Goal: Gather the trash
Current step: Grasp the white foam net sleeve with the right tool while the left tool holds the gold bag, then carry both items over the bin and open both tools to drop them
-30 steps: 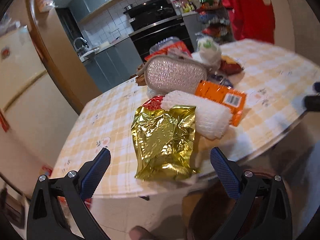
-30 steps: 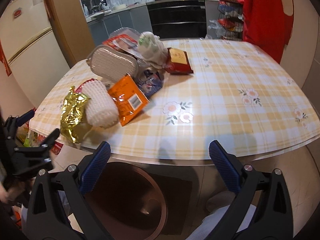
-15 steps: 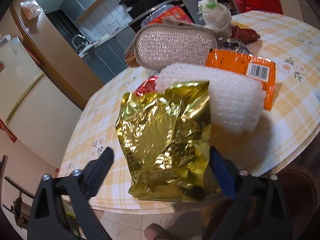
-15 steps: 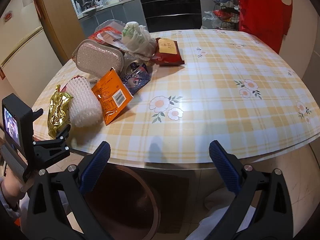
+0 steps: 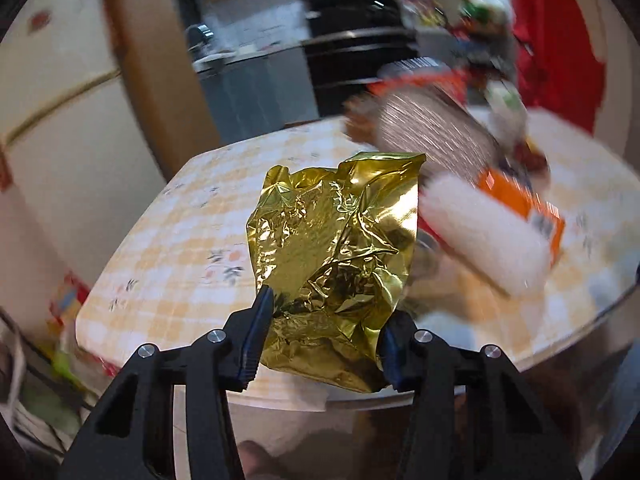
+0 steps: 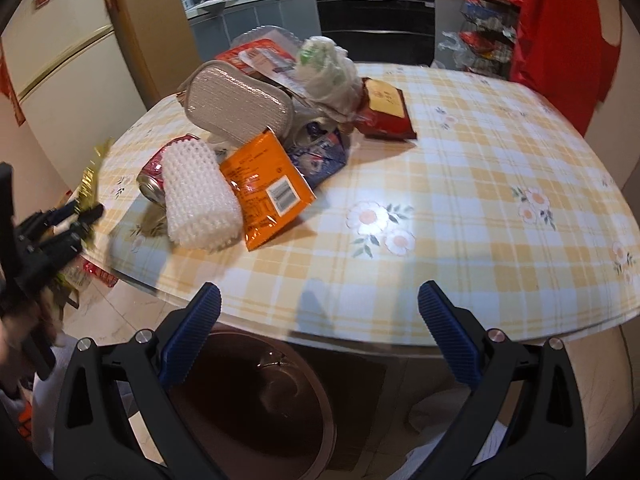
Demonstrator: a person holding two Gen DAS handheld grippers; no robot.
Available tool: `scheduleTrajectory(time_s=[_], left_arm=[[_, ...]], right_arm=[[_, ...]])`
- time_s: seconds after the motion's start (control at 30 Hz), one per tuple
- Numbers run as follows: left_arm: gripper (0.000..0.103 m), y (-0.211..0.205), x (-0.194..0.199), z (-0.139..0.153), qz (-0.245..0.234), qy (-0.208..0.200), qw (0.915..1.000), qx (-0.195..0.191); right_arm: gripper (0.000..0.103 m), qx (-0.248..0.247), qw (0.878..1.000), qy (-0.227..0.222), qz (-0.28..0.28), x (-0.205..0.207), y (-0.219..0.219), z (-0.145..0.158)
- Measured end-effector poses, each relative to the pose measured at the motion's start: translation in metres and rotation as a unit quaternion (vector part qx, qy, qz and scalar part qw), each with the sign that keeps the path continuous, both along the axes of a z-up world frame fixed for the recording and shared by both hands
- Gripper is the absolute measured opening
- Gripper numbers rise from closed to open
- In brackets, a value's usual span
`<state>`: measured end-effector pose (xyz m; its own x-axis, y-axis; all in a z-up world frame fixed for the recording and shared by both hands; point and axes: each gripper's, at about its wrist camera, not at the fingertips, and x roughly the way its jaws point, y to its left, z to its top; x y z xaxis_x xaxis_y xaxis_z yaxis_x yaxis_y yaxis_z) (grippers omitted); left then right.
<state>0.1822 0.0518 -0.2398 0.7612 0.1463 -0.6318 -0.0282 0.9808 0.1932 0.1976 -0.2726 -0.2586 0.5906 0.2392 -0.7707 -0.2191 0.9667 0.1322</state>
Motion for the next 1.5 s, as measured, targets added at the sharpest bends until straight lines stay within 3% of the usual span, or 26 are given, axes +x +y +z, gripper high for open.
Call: scheduleTrajectory(time_s=[0.13, 0.33, 0.6, 0.67, 0.73, 0.77, 0.93, 1.2, 1.5], left_arm=[[0.047, 0.019, -0.005, 0.017, 0.021, -0.022, 0.9992, -0.028], [0.047, 0.031, -0.015, 0.038, 0.03, -0.041, 0.9964, -0.067], [0.047, 0.049, -0.043, 0.043, 0.04, -0.047, 0.9916, -0.114], [0.047, 0.051, -0.047, 0.043, 0.04, -0.048, 0.9909, -0.119], [0.047, 0.051, -0.05, 0.042, 0.039, -0.047, 0.9903, -0.124], [0.047, 0.052, -0.051, 0.042, 0.038, -0.047, 0.99, -0.128], [0.047, 0.048, -0.056, 0.043, 0.023, -0.048, 0.989, -0.138], [0.047, 0.035, -0.068, 0.054, 0.004, -0.056, 0.9875, -0.147], [0.048, 0.014, -0.088, 0.07, -0.017, -0.061, 0.9874, -0.145]], right_arm=[[0.097, -0.005, 1.0, -0.014, 0.025, 0.008, 0.017, 0.004], [0.097, -0.015, 0.993, -0.038, 0.112, 0.032, 0.068, 0.006], [0.095, -0.053, 0.981, -0.026, 0.185, 0.073, 0.137, -0.015], [0.077, -0.071, 0.978, -0.018, 0.193, 0.081, 0.149, -0.021], [0.076, -0.074, 0.977, -0.003, 0.199, 0.086, 0.156, -0.028], [0.07, -0.072, 0.978, -0.001, 0.198, 0.087, 0.158, -0.029], [0.045, -0.041, 0.984, 0.004, 0.175, 0.084, 0.15, -0.024], [0.039, 0.034, 0.99, -0.019, 0.134, 0.056, 0.118, 0.006], [0.039, 0.089, 0.987, -0.069, 0.112, 0.002, 0.065, 0.049]])
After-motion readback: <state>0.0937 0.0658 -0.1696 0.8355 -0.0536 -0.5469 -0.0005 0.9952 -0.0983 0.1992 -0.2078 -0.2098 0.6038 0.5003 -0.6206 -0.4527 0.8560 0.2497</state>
